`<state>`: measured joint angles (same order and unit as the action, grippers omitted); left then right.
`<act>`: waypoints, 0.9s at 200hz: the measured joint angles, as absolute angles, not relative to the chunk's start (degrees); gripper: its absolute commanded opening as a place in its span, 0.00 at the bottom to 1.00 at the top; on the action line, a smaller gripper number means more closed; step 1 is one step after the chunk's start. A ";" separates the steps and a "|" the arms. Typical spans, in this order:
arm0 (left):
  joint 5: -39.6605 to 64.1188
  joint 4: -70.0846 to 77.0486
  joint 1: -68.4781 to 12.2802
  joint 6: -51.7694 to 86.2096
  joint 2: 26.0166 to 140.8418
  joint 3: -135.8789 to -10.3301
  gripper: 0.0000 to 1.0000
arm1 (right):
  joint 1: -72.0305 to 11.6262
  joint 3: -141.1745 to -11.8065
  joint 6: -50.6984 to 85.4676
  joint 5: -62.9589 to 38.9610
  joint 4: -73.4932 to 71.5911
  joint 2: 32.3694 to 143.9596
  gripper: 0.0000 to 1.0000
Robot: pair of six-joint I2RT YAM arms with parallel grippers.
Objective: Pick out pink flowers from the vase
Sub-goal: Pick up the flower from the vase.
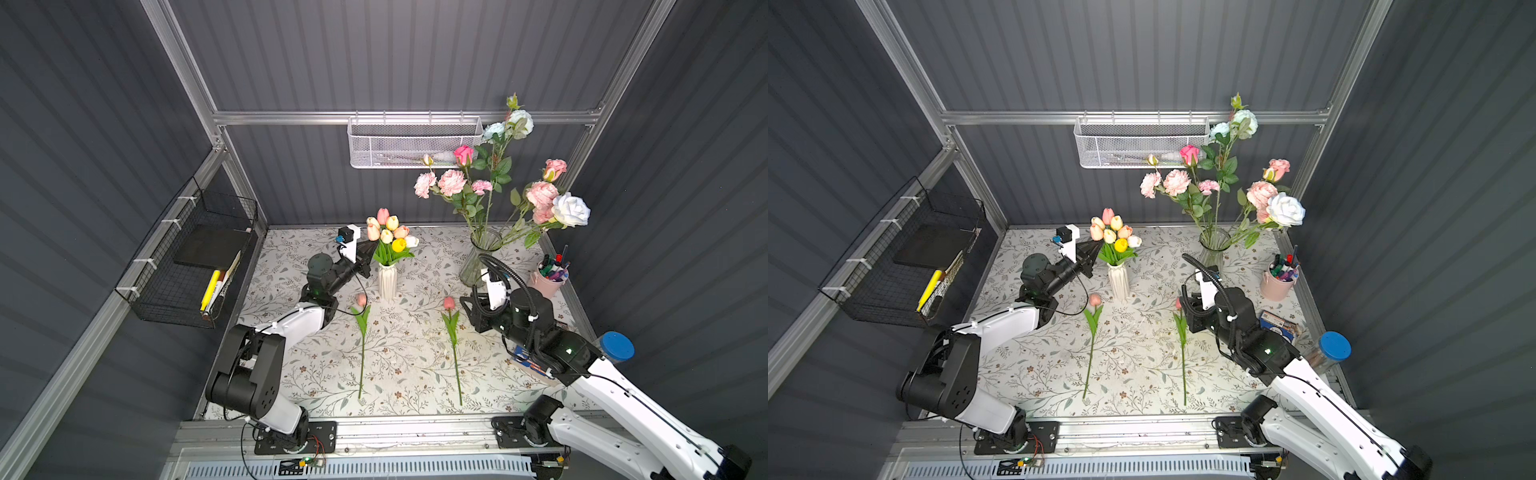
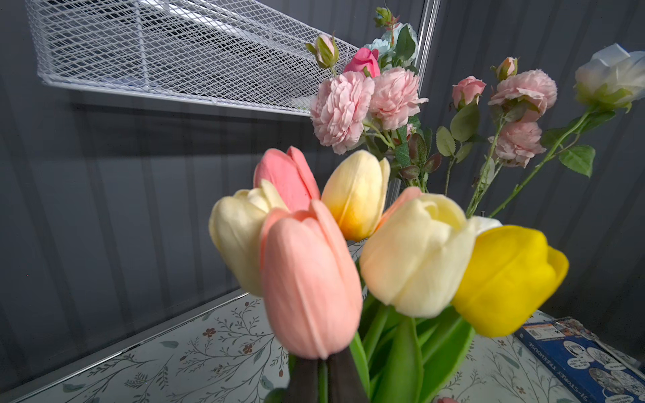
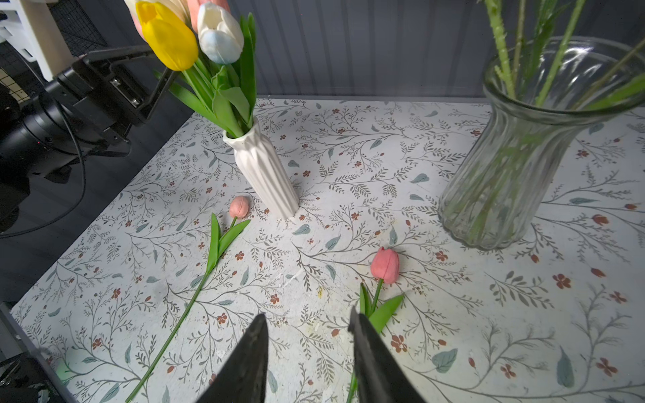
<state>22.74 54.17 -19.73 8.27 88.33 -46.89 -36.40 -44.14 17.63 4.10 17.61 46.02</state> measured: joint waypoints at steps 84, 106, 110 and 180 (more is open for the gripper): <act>22.72 47.79 -19.73 7.11 79.48 -54.08 0.00 | -36.40 -43.81 17.93 4.10 17.63 45.19 0.42; 22.74 45.06 -19.73 6.20 78.04 -58.11 0.00 | -36.40 -43.81 17.98 4.10 17.63 45.12 0.41; 22.74 44.38 -19.73 6.09 77.84 -58.92 0.00 | -36.40 -43.81 17.98 4.08 17.63 45.10 0.41; 19.86 29.63 -19.73 2.20 75.92 -74.70 0.00 | -36.40 -43.81 17.85 4.08 17.72 44.93 0.42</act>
<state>19.86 29.63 -19.73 2.20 75.92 -74.70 -36.40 -43.81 17.85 4.08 17.72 44.93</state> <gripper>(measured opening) 0.076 0.416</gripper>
